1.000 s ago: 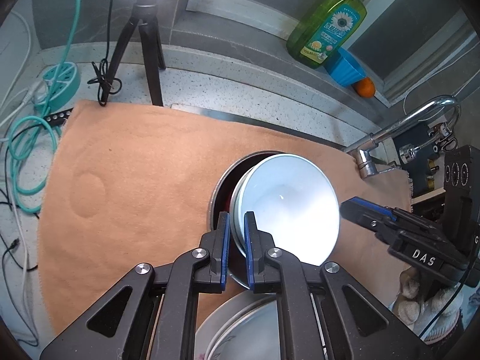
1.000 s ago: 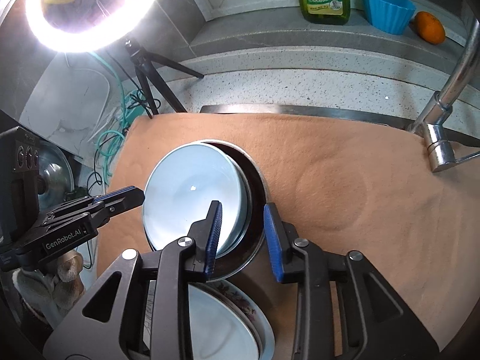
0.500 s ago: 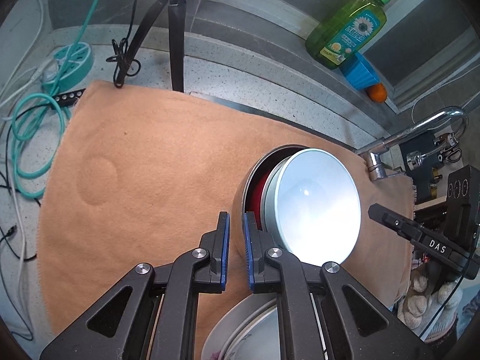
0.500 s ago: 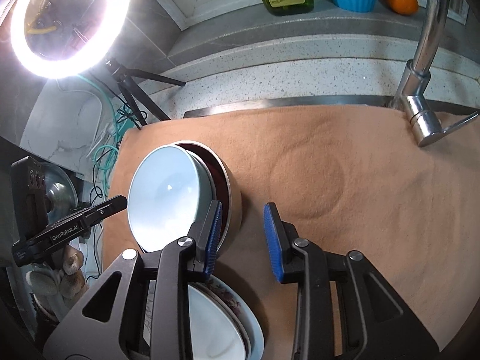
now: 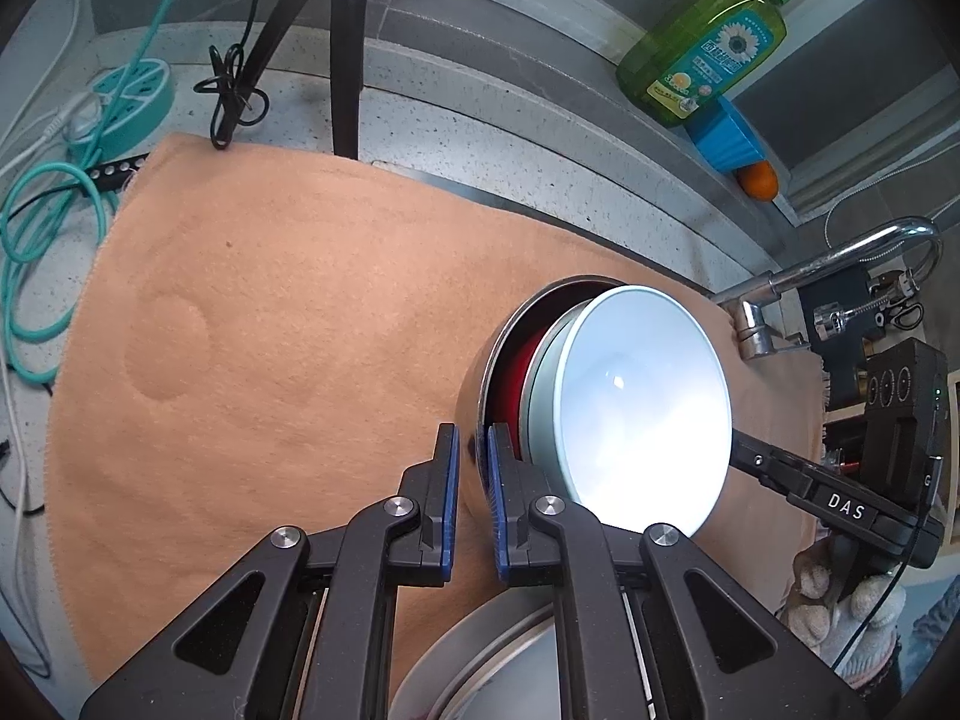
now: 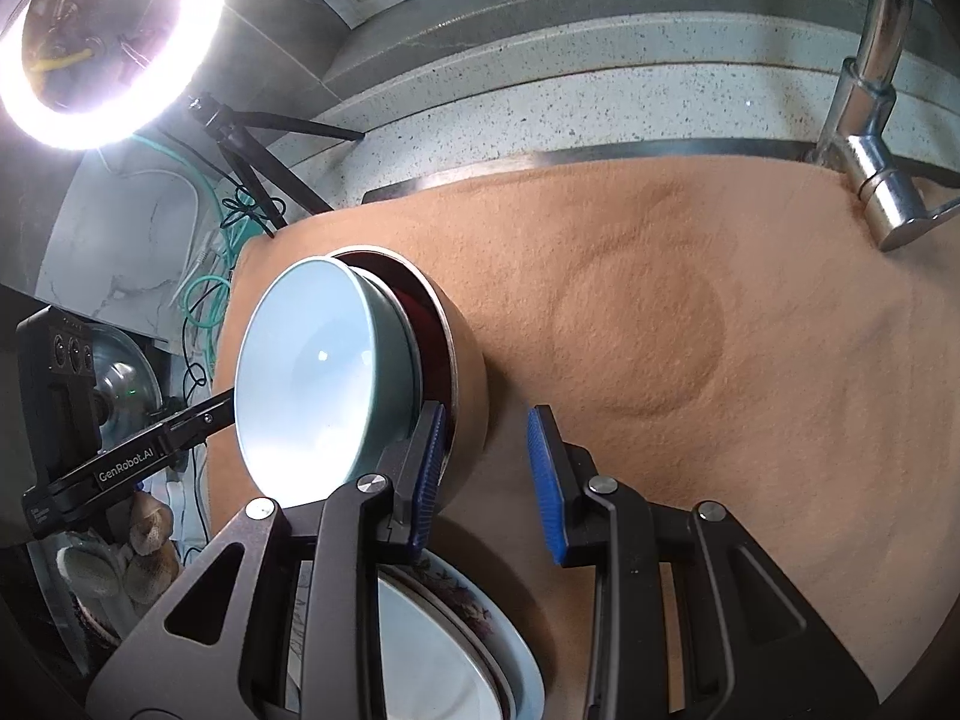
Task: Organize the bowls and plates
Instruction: 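Grasp the rim of the nested bowl stack with both grippers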
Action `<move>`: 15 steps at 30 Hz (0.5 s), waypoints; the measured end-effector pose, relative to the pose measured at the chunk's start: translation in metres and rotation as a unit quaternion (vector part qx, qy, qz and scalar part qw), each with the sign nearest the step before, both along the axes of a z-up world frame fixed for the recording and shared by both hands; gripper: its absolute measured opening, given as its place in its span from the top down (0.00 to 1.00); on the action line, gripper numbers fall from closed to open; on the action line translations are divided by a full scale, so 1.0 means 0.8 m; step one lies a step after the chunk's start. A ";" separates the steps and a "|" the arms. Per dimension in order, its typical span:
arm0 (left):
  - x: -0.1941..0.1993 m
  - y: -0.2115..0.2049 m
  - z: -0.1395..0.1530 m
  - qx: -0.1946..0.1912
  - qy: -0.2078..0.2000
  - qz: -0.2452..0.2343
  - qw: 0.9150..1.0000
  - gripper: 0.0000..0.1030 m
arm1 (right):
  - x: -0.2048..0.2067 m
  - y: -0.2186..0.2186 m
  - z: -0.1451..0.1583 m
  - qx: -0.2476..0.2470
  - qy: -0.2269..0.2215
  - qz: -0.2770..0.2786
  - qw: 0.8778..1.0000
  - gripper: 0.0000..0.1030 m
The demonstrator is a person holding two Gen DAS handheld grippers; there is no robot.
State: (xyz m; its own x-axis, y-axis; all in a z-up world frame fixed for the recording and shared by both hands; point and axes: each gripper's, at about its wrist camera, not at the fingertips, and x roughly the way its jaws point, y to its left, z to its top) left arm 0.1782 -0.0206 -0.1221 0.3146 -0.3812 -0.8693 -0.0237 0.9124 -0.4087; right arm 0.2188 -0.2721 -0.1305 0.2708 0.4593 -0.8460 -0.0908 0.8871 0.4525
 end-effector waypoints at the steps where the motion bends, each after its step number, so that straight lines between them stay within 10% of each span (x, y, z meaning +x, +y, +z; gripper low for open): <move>1: 0.001 -0.002 -0.001 0.000 0.000 -0.001 1.000 0.92 | 0.001 0.000 -0.003 0.004 0.003 -0.001 1.000 0.71; 15: 0.003 -0.002 -0.004 -0.002 0.000 0.004 1.000 0.92 | 0.008 0.008 -0.010 0.030 0.018 0.001 0.999 0.89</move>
